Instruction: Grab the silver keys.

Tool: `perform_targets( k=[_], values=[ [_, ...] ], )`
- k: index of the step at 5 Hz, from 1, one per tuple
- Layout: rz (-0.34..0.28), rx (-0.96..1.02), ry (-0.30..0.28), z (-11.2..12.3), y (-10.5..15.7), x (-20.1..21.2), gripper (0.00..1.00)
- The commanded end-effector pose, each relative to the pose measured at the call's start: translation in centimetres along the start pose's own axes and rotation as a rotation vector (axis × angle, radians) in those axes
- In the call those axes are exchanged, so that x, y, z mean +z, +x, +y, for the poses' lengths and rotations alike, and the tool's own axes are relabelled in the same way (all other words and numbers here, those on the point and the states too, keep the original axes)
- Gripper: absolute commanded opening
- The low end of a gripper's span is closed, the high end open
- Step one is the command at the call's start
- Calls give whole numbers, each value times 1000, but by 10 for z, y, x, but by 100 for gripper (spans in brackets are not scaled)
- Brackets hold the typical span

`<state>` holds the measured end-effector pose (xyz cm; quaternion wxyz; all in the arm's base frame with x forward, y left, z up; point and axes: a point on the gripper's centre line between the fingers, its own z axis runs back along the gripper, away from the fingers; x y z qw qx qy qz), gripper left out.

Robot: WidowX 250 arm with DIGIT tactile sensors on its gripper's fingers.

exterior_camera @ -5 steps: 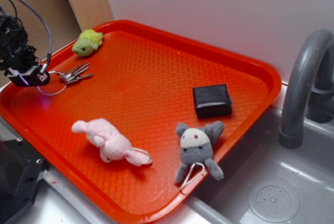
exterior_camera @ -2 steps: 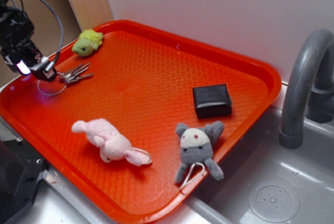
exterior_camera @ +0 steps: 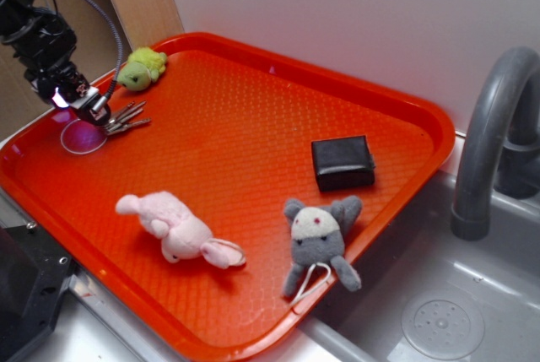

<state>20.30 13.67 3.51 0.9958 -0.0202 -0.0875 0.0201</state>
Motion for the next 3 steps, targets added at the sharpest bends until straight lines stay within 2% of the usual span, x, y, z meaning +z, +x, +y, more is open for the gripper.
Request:
perform_targets(
  k=[1,2,3],
  values=[
    [13,-138,-93,-41,0,-9,100],
    [44,-189,-94,-54,-9,-6,100],
    [53,-181,-90,-56,-21,-4,100]
  ],
)
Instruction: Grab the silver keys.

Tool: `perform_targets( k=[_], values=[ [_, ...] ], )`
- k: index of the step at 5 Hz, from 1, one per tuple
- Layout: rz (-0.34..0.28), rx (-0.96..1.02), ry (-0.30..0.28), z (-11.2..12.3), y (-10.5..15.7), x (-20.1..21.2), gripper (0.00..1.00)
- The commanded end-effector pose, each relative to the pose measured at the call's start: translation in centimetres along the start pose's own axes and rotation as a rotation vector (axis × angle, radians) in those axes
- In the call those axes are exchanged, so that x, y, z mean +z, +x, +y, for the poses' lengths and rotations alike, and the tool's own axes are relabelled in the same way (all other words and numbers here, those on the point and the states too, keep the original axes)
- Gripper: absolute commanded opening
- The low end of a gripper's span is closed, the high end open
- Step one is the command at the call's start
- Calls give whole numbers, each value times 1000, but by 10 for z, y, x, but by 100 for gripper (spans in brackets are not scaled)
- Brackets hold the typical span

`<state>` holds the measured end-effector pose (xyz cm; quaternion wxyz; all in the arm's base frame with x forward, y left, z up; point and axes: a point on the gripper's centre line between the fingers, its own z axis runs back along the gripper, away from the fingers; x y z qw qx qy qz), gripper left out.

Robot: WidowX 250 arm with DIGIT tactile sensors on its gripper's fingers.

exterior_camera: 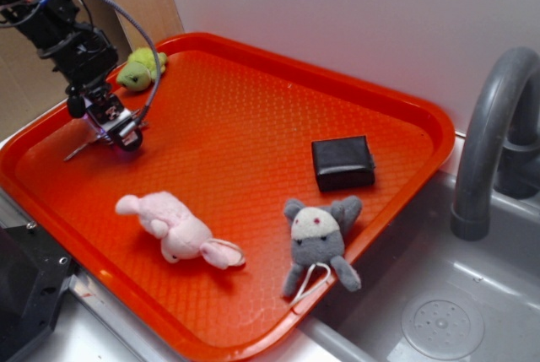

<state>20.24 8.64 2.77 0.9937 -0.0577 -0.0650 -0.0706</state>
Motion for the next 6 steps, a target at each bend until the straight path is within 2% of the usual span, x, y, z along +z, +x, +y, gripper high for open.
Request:
perform_targets(
  k=[1,2,3,4,5,6],
  values=[
    [10,-8,5,-12,-18,4,100],
    [25,16,20,-13,-18,3,100],
    [-7,245,156,-8,-21,14,100],
    [-106,479,295,6,-32,52,100],
    [-145,734,288,13,-46,64,100],
    [-97,853,237,1,-52,47,100]
  ],
)
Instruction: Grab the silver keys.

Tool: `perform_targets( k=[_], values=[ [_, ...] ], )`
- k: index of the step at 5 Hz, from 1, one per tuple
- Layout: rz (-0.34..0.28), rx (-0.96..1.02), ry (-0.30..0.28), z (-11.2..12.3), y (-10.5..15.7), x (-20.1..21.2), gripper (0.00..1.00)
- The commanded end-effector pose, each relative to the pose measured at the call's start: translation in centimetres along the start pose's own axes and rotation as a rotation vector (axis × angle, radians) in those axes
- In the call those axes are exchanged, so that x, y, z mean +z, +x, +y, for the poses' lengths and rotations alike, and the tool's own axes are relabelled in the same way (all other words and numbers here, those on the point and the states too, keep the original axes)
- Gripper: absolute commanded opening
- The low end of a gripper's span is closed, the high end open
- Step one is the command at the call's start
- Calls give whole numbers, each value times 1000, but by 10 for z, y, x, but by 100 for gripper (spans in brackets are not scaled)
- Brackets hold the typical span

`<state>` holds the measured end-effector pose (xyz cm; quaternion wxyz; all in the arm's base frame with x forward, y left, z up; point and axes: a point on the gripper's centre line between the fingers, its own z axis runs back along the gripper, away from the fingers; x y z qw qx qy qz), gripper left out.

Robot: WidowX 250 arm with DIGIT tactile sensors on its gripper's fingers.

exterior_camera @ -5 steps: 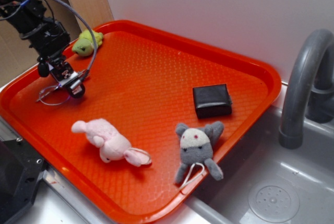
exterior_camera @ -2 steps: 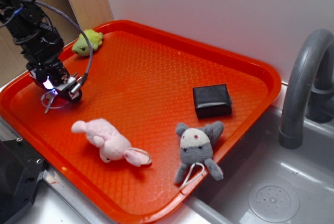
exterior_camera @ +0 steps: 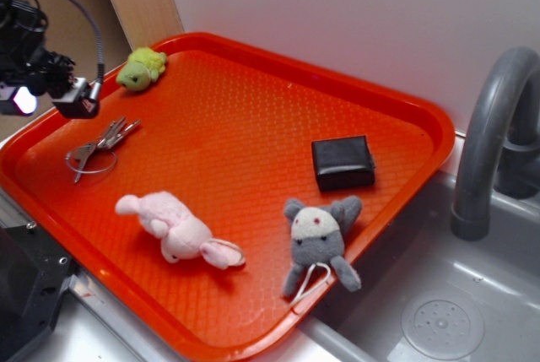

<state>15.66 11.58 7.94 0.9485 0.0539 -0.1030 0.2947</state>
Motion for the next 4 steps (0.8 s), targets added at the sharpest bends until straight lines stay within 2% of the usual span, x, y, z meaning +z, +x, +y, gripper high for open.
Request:
perform_targets(
  k=[1,2,3,4],
  values=[
    [109,116,-115,-17,-33,-30,100],
    [160,100,-176,-33,-37,-47,100],
    [196,83,-165,-44,-40,-62,78],
    [187,108,-117,-45,-40,-59,0]
  ],
)
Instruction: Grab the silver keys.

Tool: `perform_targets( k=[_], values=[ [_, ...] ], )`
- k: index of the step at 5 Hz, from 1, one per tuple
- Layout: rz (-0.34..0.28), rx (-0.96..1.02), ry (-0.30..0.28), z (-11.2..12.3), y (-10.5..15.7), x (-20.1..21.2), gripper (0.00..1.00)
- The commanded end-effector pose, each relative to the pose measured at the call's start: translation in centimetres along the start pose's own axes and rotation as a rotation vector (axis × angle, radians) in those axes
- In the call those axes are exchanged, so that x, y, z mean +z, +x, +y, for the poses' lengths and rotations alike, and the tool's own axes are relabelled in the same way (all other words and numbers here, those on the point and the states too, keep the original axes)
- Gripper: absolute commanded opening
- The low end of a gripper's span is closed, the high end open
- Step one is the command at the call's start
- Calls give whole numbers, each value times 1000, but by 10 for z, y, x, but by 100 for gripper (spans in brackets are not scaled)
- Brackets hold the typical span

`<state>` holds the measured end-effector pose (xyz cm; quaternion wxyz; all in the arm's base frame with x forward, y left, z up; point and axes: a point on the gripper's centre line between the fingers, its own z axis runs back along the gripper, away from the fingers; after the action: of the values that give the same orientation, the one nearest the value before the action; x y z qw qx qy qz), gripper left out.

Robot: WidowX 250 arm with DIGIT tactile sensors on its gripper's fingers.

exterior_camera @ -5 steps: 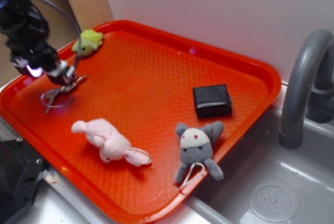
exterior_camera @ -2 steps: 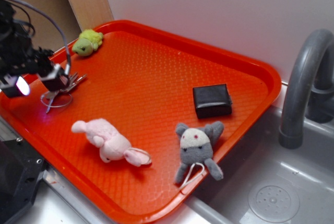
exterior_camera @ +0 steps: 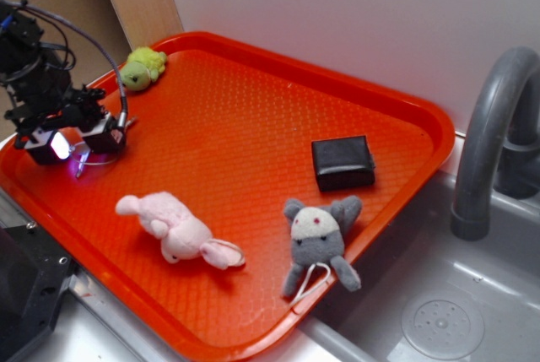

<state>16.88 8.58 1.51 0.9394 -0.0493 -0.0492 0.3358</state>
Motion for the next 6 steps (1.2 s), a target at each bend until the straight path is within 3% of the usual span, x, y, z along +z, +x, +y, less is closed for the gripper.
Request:
perform_targets(
  k=[1,3,4,5,6],
  values=[
    [21,5,43,-8,-20,-2,0],
    [32,-47,55,-10,-12,13,0],
    [25,-230,65,-24,4,42,0],
    [-56,-365,63,-45,21,89,0],
    [-51,-523,57,-62,34,117,0]
  ],
)
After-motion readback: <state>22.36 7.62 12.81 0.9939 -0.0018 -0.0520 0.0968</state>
